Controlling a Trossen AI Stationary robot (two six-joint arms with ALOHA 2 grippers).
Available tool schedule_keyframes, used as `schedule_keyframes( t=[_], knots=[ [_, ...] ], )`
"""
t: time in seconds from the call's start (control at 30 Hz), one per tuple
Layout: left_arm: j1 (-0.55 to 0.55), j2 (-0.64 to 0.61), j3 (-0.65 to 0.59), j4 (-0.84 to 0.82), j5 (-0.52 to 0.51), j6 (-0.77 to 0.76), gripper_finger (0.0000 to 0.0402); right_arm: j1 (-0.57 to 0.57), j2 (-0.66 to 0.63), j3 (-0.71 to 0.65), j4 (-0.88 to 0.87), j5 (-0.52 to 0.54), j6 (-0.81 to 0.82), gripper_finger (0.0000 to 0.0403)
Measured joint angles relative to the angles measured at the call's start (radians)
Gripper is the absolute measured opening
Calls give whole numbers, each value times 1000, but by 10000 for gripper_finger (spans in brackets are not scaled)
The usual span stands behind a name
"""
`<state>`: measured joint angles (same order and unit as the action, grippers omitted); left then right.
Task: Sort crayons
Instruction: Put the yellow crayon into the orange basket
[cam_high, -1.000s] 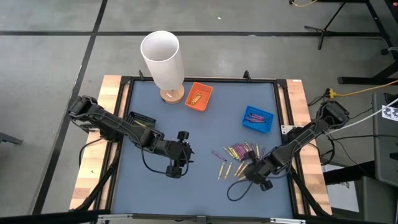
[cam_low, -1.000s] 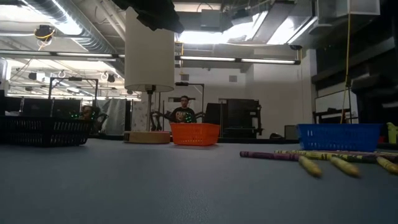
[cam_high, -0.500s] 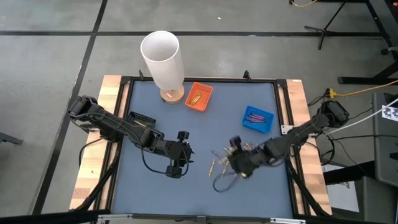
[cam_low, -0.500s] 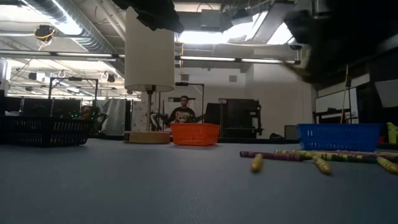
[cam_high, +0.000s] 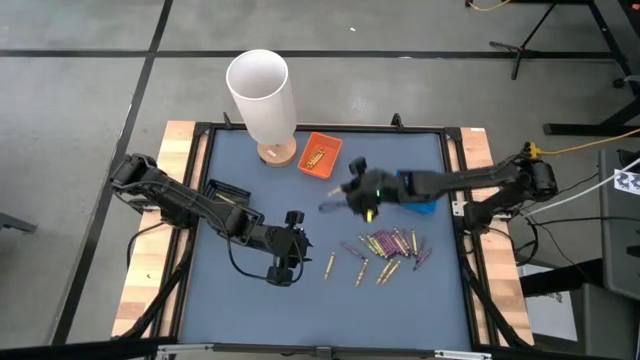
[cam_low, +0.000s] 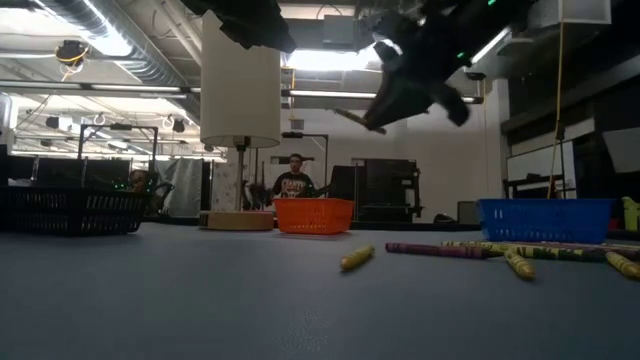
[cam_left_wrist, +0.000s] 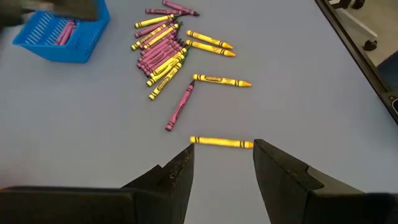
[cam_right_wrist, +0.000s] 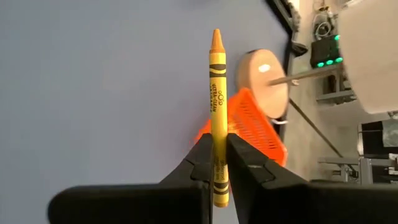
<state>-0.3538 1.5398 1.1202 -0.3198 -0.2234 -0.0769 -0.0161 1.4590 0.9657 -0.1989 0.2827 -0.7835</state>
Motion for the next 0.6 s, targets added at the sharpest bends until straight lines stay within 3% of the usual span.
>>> schedule_keyframes(
  t=[0.33,0.6],
  knots=[
    [0,0,0,61,0,0,149,-312,29,0,172,-304,-176,30],
    [0,0,0,117,-3,-2,149,-419,195,1,406,-373,-272,30]
  ],
)
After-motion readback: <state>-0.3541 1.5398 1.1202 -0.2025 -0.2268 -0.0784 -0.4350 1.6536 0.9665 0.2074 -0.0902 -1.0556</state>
